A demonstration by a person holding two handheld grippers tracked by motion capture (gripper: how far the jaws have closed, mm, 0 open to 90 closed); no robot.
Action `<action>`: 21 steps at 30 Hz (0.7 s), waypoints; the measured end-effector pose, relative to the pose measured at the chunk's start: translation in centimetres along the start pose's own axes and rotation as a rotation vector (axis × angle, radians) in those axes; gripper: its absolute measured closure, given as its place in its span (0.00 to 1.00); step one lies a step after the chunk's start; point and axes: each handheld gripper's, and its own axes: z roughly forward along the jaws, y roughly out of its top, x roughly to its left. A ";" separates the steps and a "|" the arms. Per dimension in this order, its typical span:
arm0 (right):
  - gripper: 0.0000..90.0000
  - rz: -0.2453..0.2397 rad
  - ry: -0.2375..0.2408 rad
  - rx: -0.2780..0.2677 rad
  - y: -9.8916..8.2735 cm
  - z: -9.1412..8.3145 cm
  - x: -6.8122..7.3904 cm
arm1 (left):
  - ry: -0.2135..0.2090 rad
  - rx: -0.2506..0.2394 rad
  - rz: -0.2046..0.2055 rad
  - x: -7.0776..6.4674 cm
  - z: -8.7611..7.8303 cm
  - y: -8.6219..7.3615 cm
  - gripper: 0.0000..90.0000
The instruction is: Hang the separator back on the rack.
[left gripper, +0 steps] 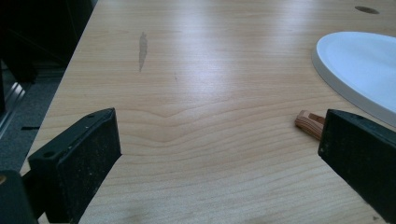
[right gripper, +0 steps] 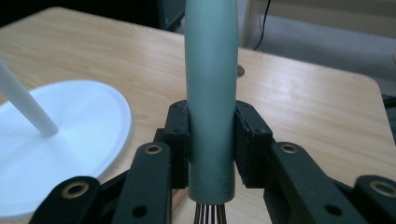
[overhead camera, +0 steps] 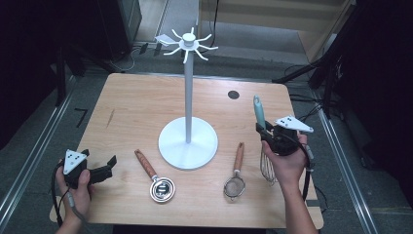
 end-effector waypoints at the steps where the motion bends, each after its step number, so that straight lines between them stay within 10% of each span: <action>1: 0.79 0.004 0.001 -0.031 0.0 -0.3 0.0 | -0.002 -0.001 0.000 0.0 0.0 0.0 0.00; 21: 0.79 -0.007 -0.004 -0.252 1.3 -3.3 1.4 | -0.002 -0.007 0.003 0.0 -0.1 0.0 0.00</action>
